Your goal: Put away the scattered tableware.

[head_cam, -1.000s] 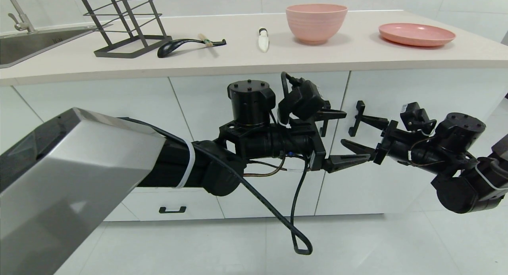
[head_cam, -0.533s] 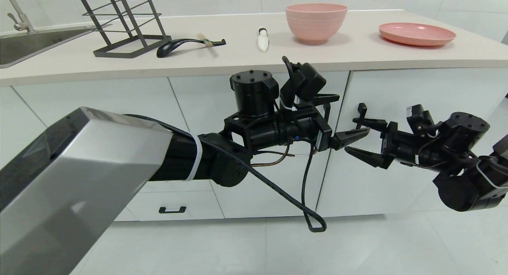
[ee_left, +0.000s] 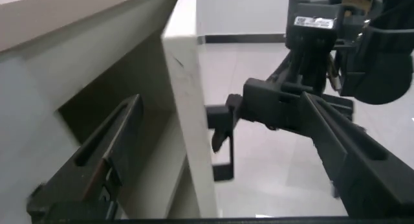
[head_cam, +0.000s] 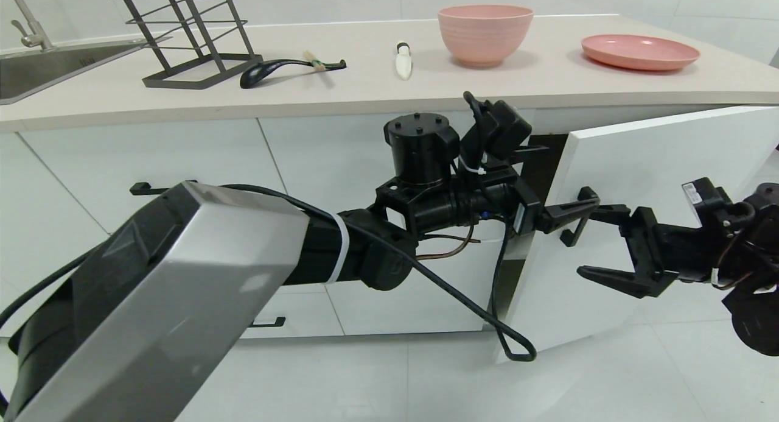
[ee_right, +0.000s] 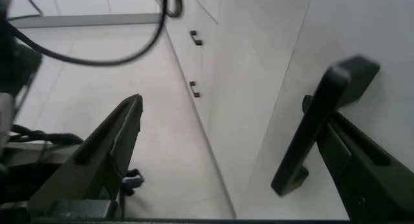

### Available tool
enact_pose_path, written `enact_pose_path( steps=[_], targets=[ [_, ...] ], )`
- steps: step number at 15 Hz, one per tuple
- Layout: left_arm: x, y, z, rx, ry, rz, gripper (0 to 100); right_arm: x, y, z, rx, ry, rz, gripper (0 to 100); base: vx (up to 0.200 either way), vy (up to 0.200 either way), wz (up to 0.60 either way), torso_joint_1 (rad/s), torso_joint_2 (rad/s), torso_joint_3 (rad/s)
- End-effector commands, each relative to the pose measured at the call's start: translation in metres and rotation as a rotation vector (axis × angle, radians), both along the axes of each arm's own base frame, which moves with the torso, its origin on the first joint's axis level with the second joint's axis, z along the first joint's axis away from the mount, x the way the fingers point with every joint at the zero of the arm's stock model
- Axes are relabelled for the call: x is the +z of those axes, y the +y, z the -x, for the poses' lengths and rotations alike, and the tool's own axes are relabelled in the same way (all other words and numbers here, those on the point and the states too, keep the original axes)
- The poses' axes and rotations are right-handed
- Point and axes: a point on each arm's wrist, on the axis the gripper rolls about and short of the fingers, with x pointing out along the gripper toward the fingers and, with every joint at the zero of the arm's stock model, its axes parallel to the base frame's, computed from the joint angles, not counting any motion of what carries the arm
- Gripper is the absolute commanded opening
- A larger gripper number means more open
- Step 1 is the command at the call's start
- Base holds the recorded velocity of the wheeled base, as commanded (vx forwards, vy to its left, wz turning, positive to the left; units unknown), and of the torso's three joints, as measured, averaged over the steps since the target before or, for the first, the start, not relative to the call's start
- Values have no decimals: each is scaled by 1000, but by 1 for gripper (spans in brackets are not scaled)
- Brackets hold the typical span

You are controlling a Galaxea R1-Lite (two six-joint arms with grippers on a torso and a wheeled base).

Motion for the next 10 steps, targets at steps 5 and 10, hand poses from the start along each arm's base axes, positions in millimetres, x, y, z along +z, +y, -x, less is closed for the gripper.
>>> enact_pose_path(
  steps=[5,10],
  targets=[
    [-19,-35,20,-82,19,16,100,14,1,48,49,-24,14,100,0,0,0,0,0,0],
    [-33,-62,44,-174,48,50,100,-12,-14,47,-68,64,10,100,0,0,0,0,0,0]
  ],
)
